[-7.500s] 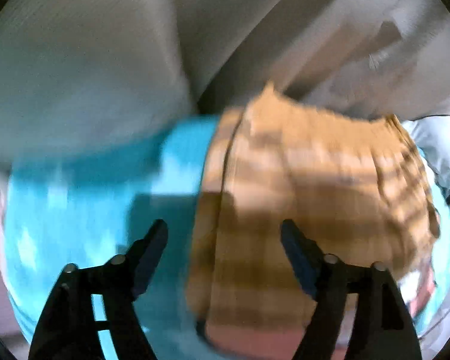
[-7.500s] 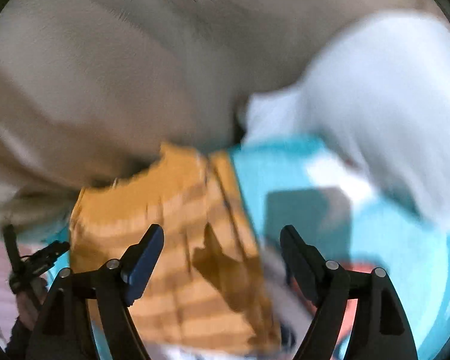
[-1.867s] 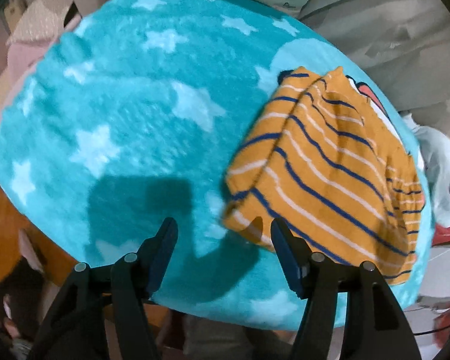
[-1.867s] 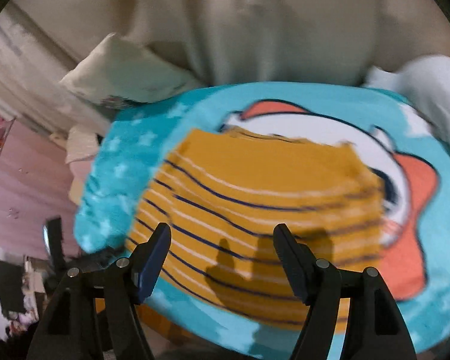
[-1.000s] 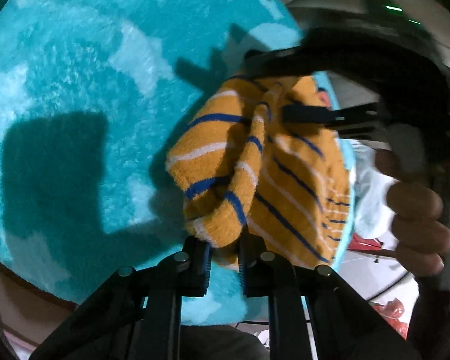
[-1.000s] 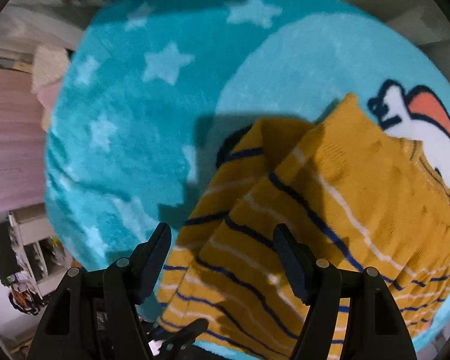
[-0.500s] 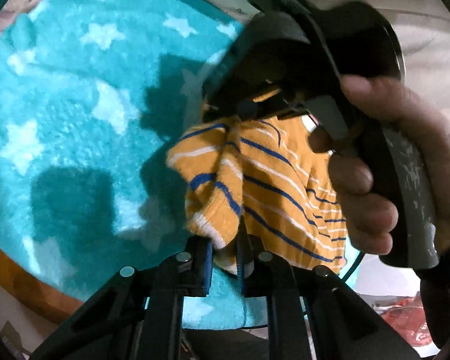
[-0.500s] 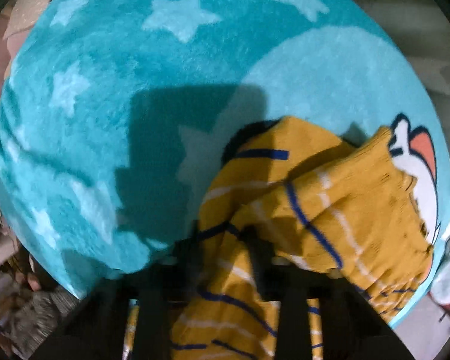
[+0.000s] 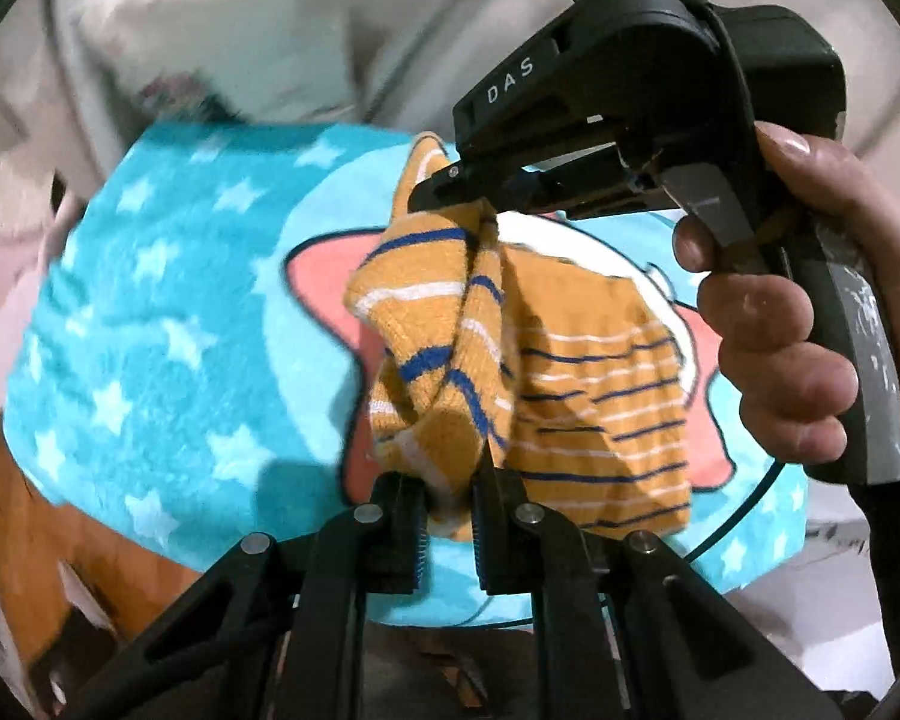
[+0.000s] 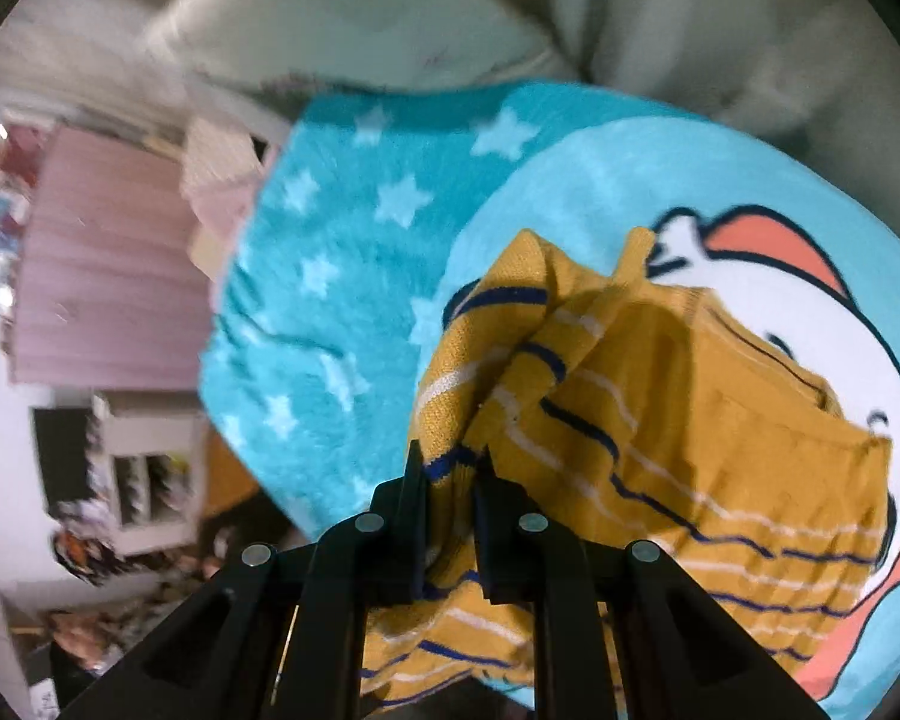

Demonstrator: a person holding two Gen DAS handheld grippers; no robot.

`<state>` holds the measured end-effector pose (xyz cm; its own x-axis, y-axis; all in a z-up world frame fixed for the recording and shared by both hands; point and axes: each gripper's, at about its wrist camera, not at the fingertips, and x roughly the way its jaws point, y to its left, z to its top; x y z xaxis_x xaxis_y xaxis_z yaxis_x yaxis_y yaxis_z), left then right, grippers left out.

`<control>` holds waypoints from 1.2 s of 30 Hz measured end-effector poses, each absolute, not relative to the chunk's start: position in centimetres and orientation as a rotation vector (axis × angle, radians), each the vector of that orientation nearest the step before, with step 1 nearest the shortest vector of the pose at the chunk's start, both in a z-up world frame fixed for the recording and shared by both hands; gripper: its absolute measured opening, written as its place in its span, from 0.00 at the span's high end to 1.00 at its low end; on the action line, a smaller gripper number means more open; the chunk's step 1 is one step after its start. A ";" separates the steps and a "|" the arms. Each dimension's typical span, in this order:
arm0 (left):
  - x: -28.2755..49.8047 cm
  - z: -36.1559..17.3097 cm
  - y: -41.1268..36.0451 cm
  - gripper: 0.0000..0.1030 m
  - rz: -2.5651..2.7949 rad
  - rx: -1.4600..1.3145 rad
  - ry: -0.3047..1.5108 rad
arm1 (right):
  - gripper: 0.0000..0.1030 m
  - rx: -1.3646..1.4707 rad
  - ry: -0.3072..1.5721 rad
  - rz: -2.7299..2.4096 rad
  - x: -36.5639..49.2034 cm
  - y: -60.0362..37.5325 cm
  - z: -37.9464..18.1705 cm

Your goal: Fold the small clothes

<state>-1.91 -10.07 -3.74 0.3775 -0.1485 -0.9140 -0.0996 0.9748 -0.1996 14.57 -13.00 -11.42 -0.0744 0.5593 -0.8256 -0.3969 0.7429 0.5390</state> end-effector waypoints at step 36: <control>-3.9 -10.4 -24.3 0.33 -0.417 -0.139 1.295 | 0.36 0.494 1.308 0.528 8.1 -44.8 -19.2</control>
<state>-3.93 -24.33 -10.38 0.2098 -0.3753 -0.9029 0.2214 0.9177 -0.3300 8.13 -44.78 -19.20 0.1771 0.6193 -0.7649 -0.0849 0.7839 0.6150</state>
